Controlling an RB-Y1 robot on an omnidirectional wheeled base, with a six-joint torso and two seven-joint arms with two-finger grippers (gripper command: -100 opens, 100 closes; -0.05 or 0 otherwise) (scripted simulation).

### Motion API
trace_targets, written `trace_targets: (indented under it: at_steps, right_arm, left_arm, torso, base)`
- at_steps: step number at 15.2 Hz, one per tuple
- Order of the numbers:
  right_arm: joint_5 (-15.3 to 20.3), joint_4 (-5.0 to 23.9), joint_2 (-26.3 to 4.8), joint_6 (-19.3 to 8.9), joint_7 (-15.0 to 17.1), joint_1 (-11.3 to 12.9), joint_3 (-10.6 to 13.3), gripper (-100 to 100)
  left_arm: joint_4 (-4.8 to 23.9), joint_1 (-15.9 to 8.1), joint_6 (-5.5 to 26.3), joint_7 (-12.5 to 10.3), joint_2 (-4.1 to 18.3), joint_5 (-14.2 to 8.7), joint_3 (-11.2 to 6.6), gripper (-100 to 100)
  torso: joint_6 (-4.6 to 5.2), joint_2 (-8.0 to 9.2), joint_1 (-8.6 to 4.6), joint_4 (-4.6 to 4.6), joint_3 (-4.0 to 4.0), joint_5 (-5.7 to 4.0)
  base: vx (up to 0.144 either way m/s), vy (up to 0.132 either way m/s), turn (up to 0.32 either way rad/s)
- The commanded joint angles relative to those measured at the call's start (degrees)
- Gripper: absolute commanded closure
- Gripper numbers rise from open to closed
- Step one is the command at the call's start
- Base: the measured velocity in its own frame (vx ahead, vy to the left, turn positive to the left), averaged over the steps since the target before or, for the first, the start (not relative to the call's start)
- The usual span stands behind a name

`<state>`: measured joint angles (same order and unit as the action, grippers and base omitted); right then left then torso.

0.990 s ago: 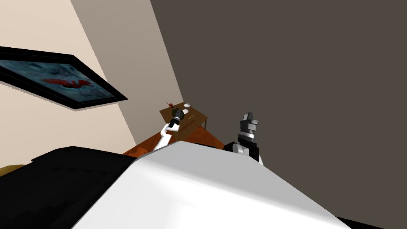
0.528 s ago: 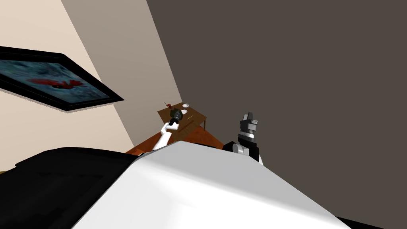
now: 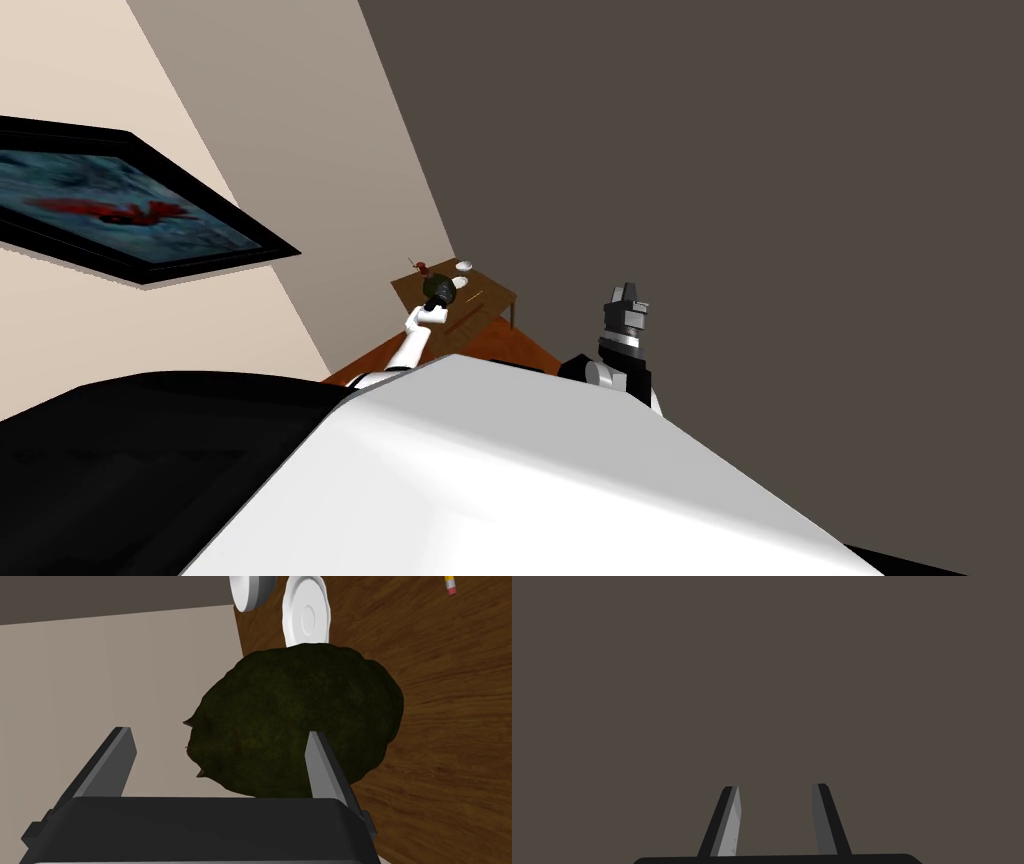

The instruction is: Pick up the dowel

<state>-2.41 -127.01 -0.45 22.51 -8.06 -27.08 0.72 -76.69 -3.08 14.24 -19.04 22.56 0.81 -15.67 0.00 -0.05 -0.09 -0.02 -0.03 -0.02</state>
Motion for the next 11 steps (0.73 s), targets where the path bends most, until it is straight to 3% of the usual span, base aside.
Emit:
trace_targets:
  at_steps: [1,2,4,5,8,9,11]
  right_arm:
    - [0.00,0.00,0.00,0.00,0.00,0.00,0.00,0]
    - [0.00,0.00,0.00,0.00,0.00,0.00,0.00,0]
    - [0.00,0.00,0.00,0.00,0.00,0.00,0.00,0]
    - [0.00,0.00,0.00,0.00,0.00,0.00,0.00,0]
    - [0.00,0.00,0.00,0.00,0.00,0.00,0.00,0]
    - [0.00,0.00,0.00,0.00,0.00,0.00,0.00,0]
    - [0.00,0.00,0.00,0.00,0.00,0.00,0.00,0]
  left_arm:
    - [1.87,-0.59,0.96,-0.56,0.08,0.00,-0.33,-100]
    - [4.23,-2.40,3.34,-1.98,0.57,-0.18,-1.25,-100]
    - [5.46,-2.40,3.39,-1.98,0.57,-0.18,-1.25,-100]
    - [7.14,-4.17,5.79,-3.38,1.00,-0.36,-2.17,-100]
    - [9.03,-4.17,5.79,-3.38,1.00,-0.36,-2.17,-100]
    - [10.83,-5.91,8.15,-4.77,1.38,-0.54,-3.07,-100]
    - [12.55,-5.91,8.15,-4.77,1.38,-0.54,-3.07,-100]
  torso:
    - [0.00,0.00,0.00,0.00,0.00,0.00]
    - [0.00,0.00,0.01,0.00,0.00,0.00]
    - [-0.01,-0.02,-0.02,-0.01,-0.01,0.00]
    - [0.00,-0.02,0.00,-0.01,-0.01,0.00]
    - [-0.01,-0.01,-0.01,0.00,-0.01,0.00]
    - [-0.01,0.01,0.01,0.00,0.00,0.00]
    - [0.00,0.00,0.00,0.00,0.00,0.00]
  base:
    - [0.009,-0.018,-0.024]
    - [0.016,-0.026,-0.053]
    - [0.019,-0.022,-0.038]
    - [0.014,-0.023,-0.042]
    - [0.012,-0.021,-0.025]
    - [0.009,-0.018,-0.040]
    - [0.012,-0.020,-0.043]
